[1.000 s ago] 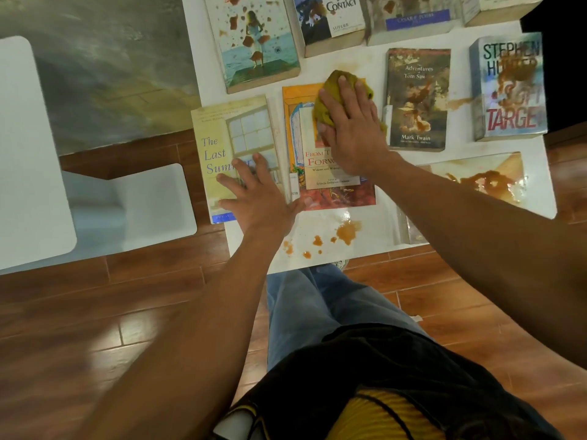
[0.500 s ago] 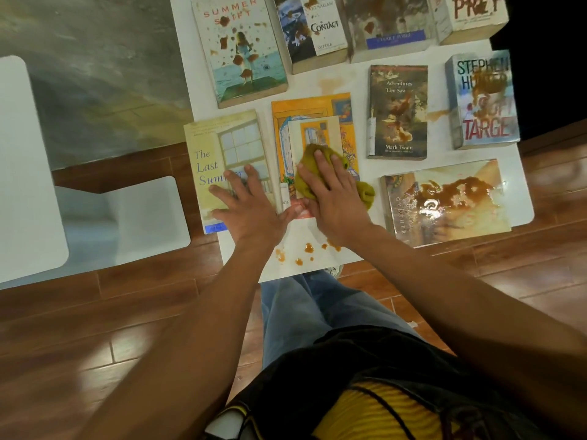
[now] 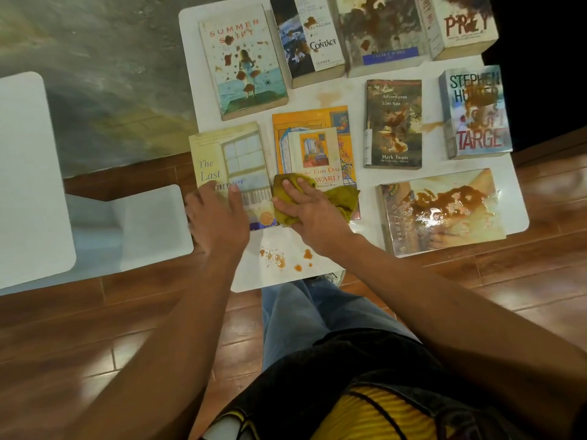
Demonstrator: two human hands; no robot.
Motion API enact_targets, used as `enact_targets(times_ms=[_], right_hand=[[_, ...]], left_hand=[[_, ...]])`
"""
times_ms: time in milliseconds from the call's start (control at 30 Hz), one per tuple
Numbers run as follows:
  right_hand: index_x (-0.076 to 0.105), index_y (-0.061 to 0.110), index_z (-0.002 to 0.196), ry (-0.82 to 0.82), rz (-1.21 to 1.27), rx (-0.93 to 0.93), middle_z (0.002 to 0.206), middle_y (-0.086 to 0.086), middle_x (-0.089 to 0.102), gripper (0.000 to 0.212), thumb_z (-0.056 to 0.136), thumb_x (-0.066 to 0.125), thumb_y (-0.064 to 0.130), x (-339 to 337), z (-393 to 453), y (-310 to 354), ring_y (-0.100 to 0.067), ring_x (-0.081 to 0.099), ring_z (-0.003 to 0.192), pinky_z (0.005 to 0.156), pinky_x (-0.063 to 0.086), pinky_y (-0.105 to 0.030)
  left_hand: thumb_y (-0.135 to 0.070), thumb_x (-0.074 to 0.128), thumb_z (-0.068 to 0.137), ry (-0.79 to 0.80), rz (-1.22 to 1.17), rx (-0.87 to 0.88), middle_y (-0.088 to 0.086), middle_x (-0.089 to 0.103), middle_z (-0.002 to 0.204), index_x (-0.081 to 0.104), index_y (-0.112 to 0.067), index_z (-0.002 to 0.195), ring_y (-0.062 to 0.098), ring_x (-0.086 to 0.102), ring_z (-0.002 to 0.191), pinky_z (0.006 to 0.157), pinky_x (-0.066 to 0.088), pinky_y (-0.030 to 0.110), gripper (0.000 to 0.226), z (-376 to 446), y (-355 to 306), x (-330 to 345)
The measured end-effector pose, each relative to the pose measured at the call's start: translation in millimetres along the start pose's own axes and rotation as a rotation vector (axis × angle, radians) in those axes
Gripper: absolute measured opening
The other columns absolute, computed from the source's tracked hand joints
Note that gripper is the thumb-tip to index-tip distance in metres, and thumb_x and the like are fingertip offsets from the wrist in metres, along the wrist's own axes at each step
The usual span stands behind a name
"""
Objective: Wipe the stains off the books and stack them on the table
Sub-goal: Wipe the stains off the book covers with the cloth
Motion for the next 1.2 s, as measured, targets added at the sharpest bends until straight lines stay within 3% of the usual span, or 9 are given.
enact_targets(times_ms=[133,233,333,433,533,633,800,967,1200], right_hand=[[0.044,0.025,0.149,0.055,0.127,-0.171,0.164,-0.004,0.020,0.051,0.100,0.056,0.018,-15.3,-7.5,-12.2,-0.028,0.011,0.153,0.124,0.011,-0.040],[0.056,0.019,0.141,0.043,0.282,-0.217,0.156,-0.003,0.040,0.047,0.095,0.063,0.011,-21.0,-15.6,-22.2,-0.025,0.028,0.149,0.122,0.023,-0.040],[0.062,0.015,0.133,-0.089,0.521,-0.029,0.118,0.004,0.067,0.038,0.095,0.062,0.011,-33.8,-21.7,-28.7,-0.012,0.060,0.105,0.089,0.045,-0.017],[0.063,0.022,0.113,-0.268,0.811,0.215,0.083,0.011,0.060,0.021,0.096,0.058,0.012,-48.2,-22.0,-33.9,-0.008,0.056,0.074,0.067,0.044,-0.022],[0.058,0.030,0.096,-0.317,1.075,0.379,0.085,0.005,0.061,0.022,0.095,0.055,0.008,-50.9,-21.4,-38.8,-0.016,0.059,0.082,0.073,0.047,-0.031],[0.063,0.019,0.109,-0.367,1.472,0.554,0.104,-0.007,0.068,0.021,0.097,0.052,0.007,-55.7,-21.8,-41.4,-0.030,0.065,0.099,0.078,0.056,-0.039],[0.061,0.019,0.123,-0.346,1.905,0.781,0.118,-0.013,0.069,0.025,0.100,0.051,0.021,-54.7,-22.9,-45.8,-0.033,0.067,0.103,0.083,0.059,-0.049],[0.062,0.015,0.130,-0.289,2.058,0.648,0.118,-0.016,0.071,0.039,0.101,0.050,0.038,-63.9,-28.9,-47.9,-0.038,0.068,0.107,0.085,0.058,-0.053],[0.061,0.013,0.130,-0.398,2.088,0.621,0.122,-0.017,0.069,0.041,0.099,0.053,0.039,-87.0,-40.6,-69.2,-0.041,0.067,0.109,0.091,0.052,-0.061]], left_hand=[[-0.068,0.055,0.089,0.120,0.025,-0.327,0.019,0.036,0.145,0.029,-0.012,0.146,0.038,0.036,0.135,0.109,0.035,0.054,0.084,9.5,19.7,-4.0],[-0.066,0.059,0.089,0.244,-0.107,-0.383,0.016,0.052,0.135,0.032,-0.008,0.143,0.036,0.054,0.122,0.098,0.049,0.052,0.084,13.5,30.8,1.0],[-0.065,0.057,0.091,0.273,-0.128,-0.330,0.014,0.063,0.122,0.051,-0.004,0.128,0.032,0.063,0.107,0.078,0.051,0.039,0.071,15.1,32.2,2.9],[-0.065,0.052,0.094,0.262,-0.151,-0.329,0.015,0.065,0.118,0.057,-0.002,0.124,0.032,0.064,0.104,0.072,0.046,0.035,0.070,17.9,28.0,0.1],[-0.069,0.039,0.096,0.224,-0.161,-0.362,0.016,0.064,0.117,0.056,-0.003,0.122,0.035,0.063,0.105,0.079,0.049,0.039,0.073,18.3,27.4,-6.7],[-0.075,0.034,0.094,0.213,-0.258,-0.339,0.013,0.065,0.113,0.056,-0.011,0.119,0.034,0.065,0.100,0.089,0.056,0.048,0.072,18.6,21.0,-13.6],[-0.076,0.038,0.090,0.280,-0.442,-0.310,0.007,0.070,0.112,0.060,-0.018,0.119,0.026,0.070,0.093,0.079,0.062,0.049,0.068,21.6,20.3,-21.9],[-0.065,0.044,0.097,0.223,-0.660,-0.256,0.002,0.072,0.110,0.062,-0.022,0.117,0.023,0.073,0.096,0.076,0.063,0.046,0.051,16.1,16.0,-36.3],[-0.051,0.042,0.104,0.269,-0.862,-0.156,0.002,0.075,0.106,0.061,-0.018,0.117,0.021,0.074,0.092,0.070,0.062,0.037,0.040,2.2,-25.2,-38.9]])
Point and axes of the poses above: each hand's wrist, its own z-axis towards the middle knuckle, its own x-axis out of the palm, y = z × x, the point moved 2 cm from there along z, towards the middle knuckle
